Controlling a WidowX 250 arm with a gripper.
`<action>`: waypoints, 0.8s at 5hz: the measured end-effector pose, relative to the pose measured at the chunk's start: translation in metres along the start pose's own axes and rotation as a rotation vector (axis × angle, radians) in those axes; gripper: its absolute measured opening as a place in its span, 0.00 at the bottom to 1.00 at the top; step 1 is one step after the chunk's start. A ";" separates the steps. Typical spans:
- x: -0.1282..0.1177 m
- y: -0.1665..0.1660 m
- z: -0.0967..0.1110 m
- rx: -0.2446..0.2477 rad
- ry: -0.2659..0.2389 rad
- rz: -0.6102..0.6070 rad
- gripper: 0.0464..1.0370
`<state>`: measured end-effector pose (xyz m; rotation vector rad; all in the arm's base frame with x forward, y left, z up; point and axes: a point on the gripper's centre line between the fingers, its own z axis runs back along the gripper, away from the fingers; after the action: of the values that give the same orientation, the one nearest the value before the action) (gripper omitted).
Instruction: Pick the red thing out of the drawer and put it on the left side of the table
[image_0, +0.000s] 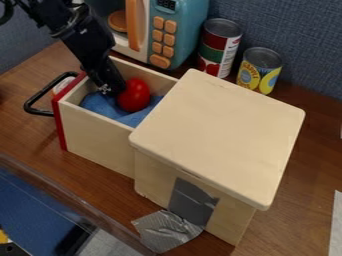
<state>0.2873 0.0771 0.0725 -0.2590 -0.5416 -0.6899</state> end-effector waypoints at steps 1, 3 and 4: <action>0.001 0.000 -0.001 0.006 -0.012 0.014 0.00; 0.027 -0.004 0.039 0.042 -0.148 0.034 0.00; 0.047 0.001 0.079 0.112 -0.250 0.050 0.00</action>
<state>0.2880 0.0846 0.1648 -0.2545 -0.8076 -0.5792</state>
